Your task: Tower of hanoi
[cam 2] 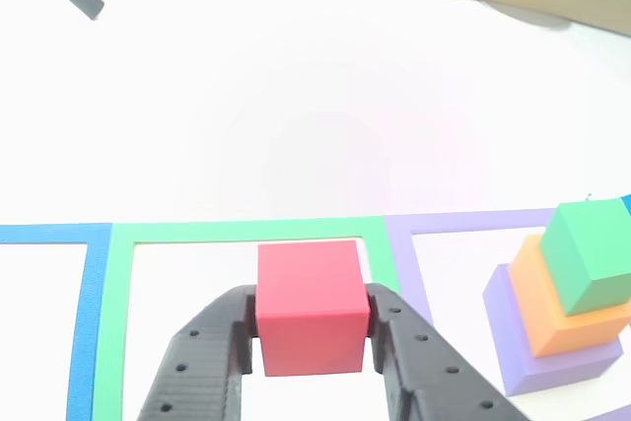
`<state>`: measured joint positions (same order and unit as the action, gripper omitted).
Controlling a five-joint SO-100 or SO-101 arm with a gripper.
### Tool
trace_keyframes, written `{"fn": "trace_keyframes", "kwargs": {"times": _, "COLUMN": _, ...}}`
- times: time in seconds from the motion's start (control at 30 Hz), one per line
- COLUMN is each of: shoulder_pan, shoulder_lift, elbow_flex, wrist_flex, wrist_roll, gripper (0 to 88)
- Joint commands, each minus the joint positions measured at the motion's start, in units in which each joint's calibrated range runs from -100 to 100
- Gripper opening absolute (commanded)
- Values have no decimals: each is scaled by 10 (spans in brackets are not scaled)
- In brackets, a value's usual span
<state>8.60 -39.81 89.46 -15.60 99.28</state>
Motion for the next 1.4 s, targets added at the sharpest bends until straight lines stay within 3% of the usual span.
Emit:
{"fn": "trace_keyframes", "kwargs": {"times": 0.0, "shoulder_pan": -28, "shoulder_lift": 54, "elbow_flex": 4, "wrist_flex": -96, "wrist_roll": 7, "gripper": 18}}
{"fn": "trace_keyframes", "kwargs": {"times": 0.6, "shoulder_pan": -18, "shoulder_lift": 527, "elbow_flex": -98, "wrist_flex": -465, "wrist_roll": 7, "gripper": 17}}
{"fn": "trace_keyframes", "kwargs": {"times": 0.9, "shoulder_pan": -13, "shoulder_lift": 636, "elbow_flex": -164, "wrist_flex": -527, "wrist_roll": 7, "gripper": 15}}
{"fn": "trace_keyframes", "kwargs": {"times": 1.37, "shoulder_pan": -17, "shoulder_lift": 654, "elbow_flex": -133, "wrist_flex": -561, "wrist_roll": 7, "gripper": 61}}
